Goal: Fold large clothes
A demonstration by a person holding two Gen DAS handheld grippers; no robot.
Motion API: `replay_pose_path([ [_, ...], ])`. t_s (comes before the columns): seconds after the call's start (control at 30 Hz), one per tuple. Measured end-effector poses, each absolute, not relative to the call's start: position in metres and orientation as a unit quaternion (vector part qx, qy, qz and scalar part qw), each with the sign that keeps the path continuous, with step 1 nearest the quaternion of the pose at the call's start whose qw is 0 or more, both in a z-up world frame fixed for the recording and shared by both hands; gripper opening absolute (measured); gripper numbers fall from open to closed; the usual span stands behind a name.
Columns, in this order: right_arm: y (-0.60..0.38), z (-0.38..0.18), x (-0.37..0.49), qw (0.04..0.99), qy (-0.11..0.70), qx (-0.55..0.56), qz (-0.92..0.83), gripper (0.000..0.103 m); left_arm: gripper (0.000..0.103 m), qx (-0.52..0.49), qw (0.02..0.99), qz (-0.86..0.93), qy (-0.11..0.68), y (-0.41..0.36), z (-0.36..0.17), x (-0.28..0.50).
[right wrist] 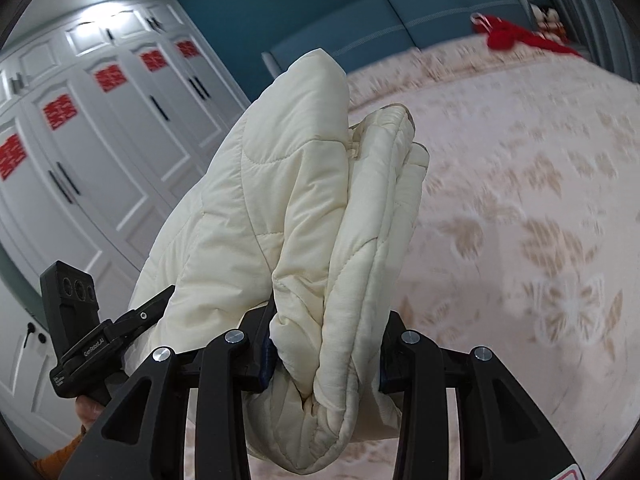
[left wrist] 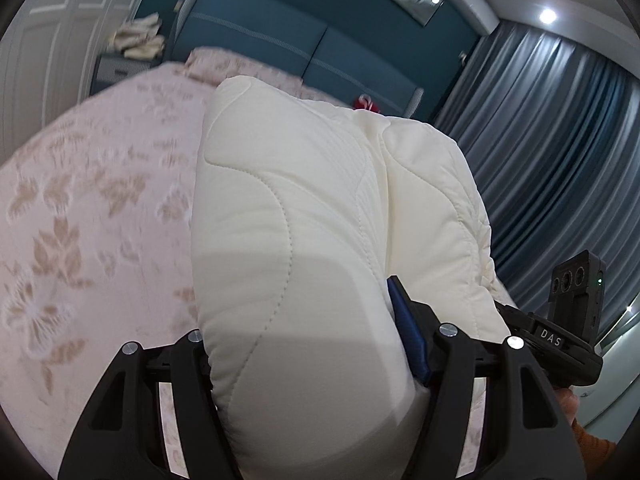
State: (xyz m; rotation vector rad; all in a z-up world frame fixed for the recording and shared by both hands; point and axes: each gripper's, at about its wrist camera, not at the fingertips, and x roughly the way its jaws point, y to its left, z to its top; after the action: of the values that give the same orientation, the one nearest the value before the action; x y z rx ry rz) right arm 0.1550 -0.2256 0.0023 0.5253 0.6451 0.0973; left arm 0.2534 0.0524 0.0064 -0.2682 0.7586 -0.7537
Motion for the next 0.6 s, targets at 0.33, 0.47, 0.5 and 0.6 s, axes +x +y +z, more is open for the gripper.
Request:
replay_pose_path([
  [0.33,-0.231,-0.083,0.159,0.88,0.387,0.275,0.019,0.035,0.062,-0.115,0.83,-0.328,0.437,0.039,-0.075,0.256],
  [0.47,-0.23,-0.105,0.154,0.872,0.399,0.281,0.013,0.036,0.063,-0.106,0.831,-0.323,0.441,0.037,-0.091,0.251],
  [0.5,-0.23,-0.109,0.153,0.871,0.4,0.285,0.012,0.036,0.063,-0.103,0.832,-0.322,0.44,0.037,-0.093,0.248],
  [0.6,-0.232,-0.116,0.152,0.868,0.401,0.294,0.012,0.038,0.064,-0.104,0.834,-0.316,0.441,0.036,-0.096,0.247],
])
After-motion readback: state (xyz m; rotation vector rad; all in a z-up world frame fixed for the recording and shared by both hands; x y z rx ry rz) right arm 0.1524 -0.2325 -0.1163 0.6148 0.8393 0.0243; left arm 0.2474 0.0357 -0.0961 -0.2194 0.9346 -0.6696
